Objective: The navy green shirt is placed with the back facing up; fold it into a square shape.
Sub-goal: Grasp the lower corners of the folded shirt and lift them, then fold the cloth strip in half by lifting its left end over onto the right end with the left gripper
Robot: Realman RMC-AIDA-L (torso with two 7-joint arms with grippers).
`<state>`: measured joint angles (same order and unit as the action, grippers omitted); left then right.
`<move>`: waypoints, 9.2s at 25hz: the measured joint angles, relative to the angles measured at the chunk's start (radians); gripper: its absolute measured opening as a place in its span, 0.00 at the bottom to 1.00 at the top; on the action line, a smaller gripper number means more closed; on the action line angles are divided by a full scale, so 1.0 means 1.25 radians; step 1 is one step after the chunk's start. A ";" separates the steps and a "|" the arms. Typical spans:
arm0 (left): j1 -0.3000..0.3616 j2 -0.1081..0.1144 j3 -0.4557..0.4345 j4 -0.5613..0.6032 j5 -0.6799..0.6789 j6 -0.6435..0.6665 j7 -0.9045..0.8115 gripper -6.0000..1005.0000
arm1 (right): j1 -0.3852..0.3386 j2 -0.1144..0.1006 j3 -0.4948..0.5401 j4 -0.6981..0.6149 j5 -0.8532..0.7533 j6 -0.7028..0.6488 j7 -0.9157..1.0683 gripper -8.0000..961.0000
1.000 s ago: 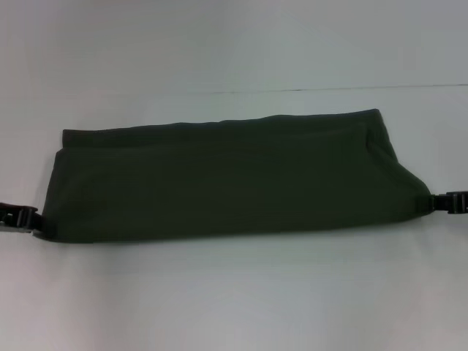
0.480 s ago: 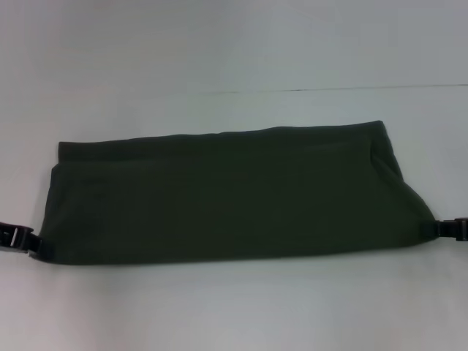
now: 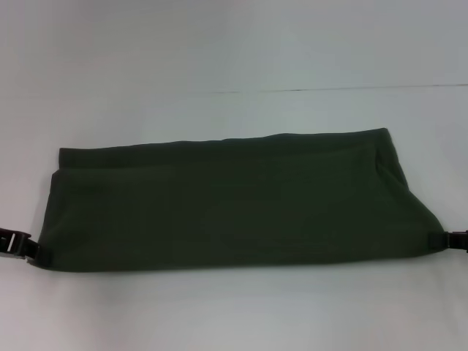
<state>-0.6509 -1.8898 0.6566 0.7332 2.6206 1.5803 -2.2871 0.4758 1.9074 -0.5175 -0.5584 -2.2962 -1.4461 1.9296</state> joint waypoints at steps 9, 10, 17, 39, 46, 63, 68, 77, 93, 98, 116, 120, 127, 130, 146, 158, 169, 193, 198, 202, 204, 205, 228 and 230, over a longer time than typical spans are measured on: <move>-0.001 -0.001 0.002 -0.003 0.001 -0.016 -0.008 0.03 | 0.000 0.002 0.012 0.001 0.000 0.001 0.014 0.13; -0.003 0.000 0.001 -0.004 0.001 -0.016 -0.010 0.03 | 0.001 0.001 0.012 0.001 0.000 0.000 0.016 0.15; -0.006 0.000 0.001 -0.005 0.001 -0.016 -0.023 0.20 | 0.008 0.003 0.020 -0.001 0.002 -0.003 0.015 0.33; -0.048 0.021 -0.154 0.030 -0.175 -0.035 0.057 0.86 | 0.037 -0.024 0.125 -0.089 0.139 -0.033 0.005 0.91; -0.045 -0.005 -0.138 0.021 -0.252 -0.083 0.135 0.86 | 0.057 0.003 0.118 -0.081 0.268 -0.002 -0.115 0.91; -0.026 0.038 -0.106 0.029 -0.064 -0.045 -0.083 0.86 | 0.076 0.043 0.000 -0.080 0.273 -0.041 -0.294 0.91; -0.058 0.040 -0.092 0.018 -0.002 -0.046 -0.142 0.86 | 0.078 0.040 -0.014 -0.080 0.272 -0.044 -0.298 0.91; -0.122 0.043 -0.068 -0.084 0.101 -0.080 -0.166 0.85 | 0.080 0.032 -0.033 -0.082 0.270 -0.045 -0.287 0.91; -0.011 -0.039 -0.105 -0.005 -0.235 -0.087 0.185 0.85 | 0.098 0.038 -0.052 -0.042 0.269 0.036 -0.281 0.91; 0.055 -0.090 -0.125 -0.004 -0.313 -0.136 0.384 0.85 | 0.087 0.044 -0.045 -0.031 0.276 0.026 -0.312 0.91; 0.150 -0.102 -0.140 -0.034 -0.401 -0.198 0.638 0.85 | 0.076 0.038 -0.074 -0.050 0.152 -0.140 -0.394 0.91; 0.158 -0.104 -0.141 -0.073 -0.404 -0.255 0.710 0.84 | 0.083 0.037 -0.078 -0.054 0.151 -0.146 -0.406 0.91; 0.166 -0.106 -0.118 -0.083 -0.395 -0.261 0.745 0.84 | 0.091 0.045 -0.081 -0.072 0.151 -0.138 -0.403 0.91; 0.171 -0.110 -0.097 -0.085 -0.394 -0.264 0.750 0.84 | 0.093 0.046 -0.081 -0.072 0.151 -0.134 -0.404 0.91; 0.146 -0.120 -0.064 -0.119 -0.341 -0.315 0.705 0.84 | 0.088 0.046 -0.082 -0.072 0.148 -0.127 -0.404 0.91; 0.152 -0.113 -0.210 -0.013 -0.381 -0.166 0.623 0.84 | 0.096 0.039 -0.082 -0.072 0.147 -0.124 -0.398 0.91; 0.129 -0.103 -0.143 0.009 -0.306 -0.172 0.470 0.84 | 0.107 0.039 -0.090 -0.071 0.146 -0.127 -0.364 0.91; 0.142 -0.140 -0.083 -0.055 -0.274 -0.324 0.575 0.84 | 0.106 0.047 -0.092 -0.069 0.146 -0.109 -0.351 0.91; 0.135 -0.140 -0.071 -0.061 -0.274 -0.321 0.569 0.84 | 0.106 0.047 -0.092 -0.070 0.146 -0.106 -0.349 0.91; 0.132 -0.139 -0.063 -0.061 -0.274 -0.320 0.560 0.84 | 0.107 0.045 -0.092 -0.071 0.146 -0.106 -0.348 0.91; 0.131 -0.139 -0.062 -0.061 -0.273 -0.315 0.559 0.84 | 0.107 0.045 -0.092 -0.071 0.146 -0.106 -0.347 0.91; 0.130 -0.138 -0.061 -0.060 -0.273 -0.310 0.559 0.84 | 0.107 0.044 -0.092 -0.071 0.146 -0.106 -0.347 0.91; 0.133 -0.115 -0.083 0.051 -0.228 -0.290 0.311 0.84 | 0.115 0.045 -0.091 -0.072 0.146 -0.105 -0.331 0.91; 0.119 -0.107 -0.082 0.048 -0.192 -0.283 0.249 0.84 | 0.115 0.045 -0.092 -0.072 0.146 -0.110 -0.329 0.91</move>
<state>-0.5024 -2.0241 0.5535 0.7931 2.3812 1.2262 -1.9756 0.6199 1.9634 -0.6319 -0.6489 -2.1134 -1.5831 1.5185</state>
